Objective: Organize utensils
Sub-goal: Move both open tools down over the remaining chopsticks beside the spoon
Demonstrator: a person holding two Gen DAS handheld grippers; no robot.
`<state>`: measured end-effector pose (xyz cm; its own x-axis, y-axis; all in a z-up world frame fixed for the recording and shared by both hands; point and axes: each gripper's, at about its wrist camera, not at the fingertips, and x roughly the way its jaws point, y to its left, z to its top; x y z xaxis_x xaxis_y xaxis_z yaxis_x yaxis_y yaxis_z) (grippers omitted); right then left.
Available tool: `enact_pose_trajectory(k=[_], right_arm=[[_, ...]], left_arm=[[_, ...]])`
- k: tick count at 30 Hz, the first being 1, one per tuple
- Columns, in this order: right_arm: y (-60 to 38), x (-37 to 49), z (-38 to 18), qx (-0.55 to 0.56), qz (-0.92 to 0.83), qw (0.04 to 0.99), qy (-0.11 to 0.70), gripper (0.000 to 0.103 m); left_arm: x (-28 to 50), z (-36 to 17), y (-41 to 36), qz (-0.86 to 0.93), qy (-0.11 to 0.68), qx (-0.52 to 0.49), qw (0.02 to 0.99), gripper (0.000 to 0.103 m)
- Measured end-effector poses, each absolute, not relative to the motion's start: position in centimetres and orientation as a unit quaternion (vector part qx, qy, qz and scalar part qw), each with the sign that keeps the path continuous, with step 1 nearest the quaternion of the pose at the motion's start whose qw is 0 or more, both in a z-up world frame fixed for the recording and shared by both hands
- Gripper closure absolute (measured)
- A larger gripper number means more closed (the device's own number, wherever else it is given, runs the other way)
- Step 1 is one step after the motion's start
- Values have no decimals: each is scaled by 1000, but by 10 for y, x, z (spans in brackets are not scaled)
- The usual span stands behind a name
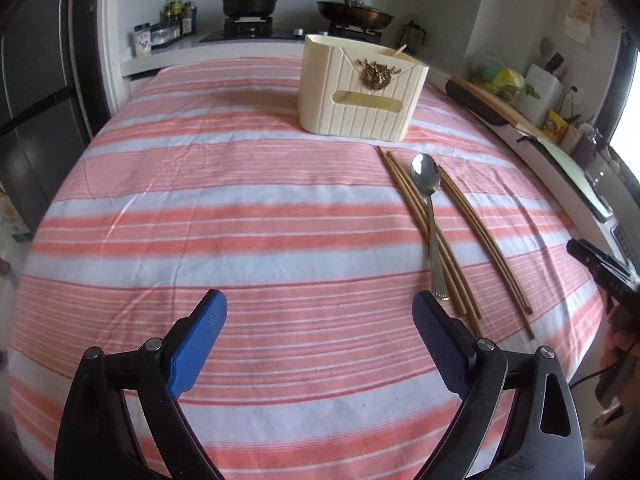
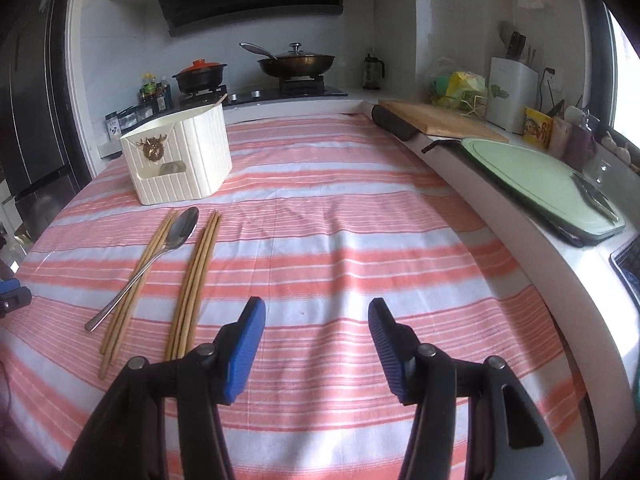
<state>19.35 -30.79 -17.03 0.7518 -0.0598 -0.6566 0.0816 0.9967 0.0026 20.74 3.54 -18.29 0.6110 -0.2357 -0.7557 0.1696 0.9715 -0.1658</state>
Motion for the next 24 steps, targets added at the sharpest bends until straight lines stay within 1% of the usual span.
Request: enact_pose_trajectory(k=[8,10,12,14,18,24], right_arm=[[-287,197,-184,42,17,926,375,49],[-282,199,-186,44,31,923,381,55],[-277,203,-188,41,41,919,391,65],[-274,206,-189,41,49,917,395,70],[-270,210,-188,46,59,915,396,71],[-270,210,-190,58,63,913,398,71]], left_arm=[[213,-188,11,-128,434,-15,891,9],[219,-186,7,-133,432,-7,892,9],[227,-185,3,-138,429,-2,893,8],[240,-186,-1,-139,429,3,893,8],[274,-192,-12,-146,434,-1,889,9],[314,-216,-34,-131,453,10,882,9]])
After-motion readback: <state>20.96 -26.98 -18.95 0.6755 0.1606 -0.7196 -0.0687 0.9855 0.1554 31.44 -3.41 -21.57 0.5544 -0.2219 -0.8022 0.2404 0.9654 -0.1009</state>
